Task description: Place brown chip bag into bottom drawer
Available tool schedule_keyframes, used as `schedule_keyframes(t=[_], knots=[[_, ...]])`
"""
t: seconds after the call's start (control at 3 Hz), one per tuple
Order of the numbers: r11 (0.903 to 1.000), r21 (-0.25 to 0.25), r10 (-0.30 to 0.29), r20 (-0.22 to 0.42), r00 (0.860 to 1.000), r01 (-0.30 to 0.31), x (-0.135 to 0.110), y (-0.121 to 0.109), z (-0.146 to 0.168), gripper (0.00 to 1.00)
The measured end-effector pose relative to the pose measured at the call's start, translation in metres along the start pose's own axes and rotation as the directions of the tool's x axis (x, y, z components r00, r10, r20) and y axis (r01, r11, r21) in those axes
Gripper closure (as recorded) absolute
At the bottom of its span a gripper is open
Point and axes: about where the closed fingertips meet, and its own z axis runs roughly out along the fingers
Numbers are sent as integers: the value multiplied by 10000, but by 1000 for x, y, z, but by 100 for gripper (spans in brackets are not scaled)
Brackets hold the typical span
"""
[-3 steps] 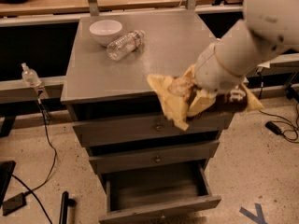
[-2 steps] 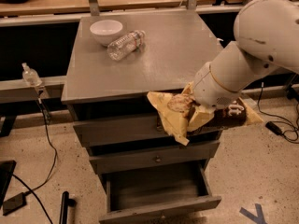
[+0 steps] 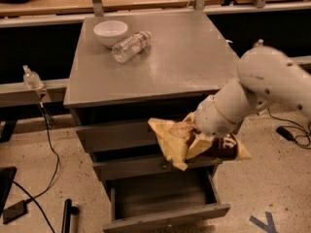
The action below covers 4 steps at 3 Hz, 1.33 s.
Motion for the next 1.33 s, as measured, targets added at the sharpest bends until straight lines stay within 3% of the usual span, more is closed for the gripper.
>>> schedule_keyframes(t=[0.33,0.67,1.0,1.33], knots=[[9958,-804,543,1352,9893,-437,21,26,77,100],[9859,-1297,1318,2154,9676,-1055,53,58,147,100],[9859,-1299,1318,2154,9676,-1054,53,59,147,100],[9849,-1336,1419,2590,9554,-1100,71,54,151,100]])
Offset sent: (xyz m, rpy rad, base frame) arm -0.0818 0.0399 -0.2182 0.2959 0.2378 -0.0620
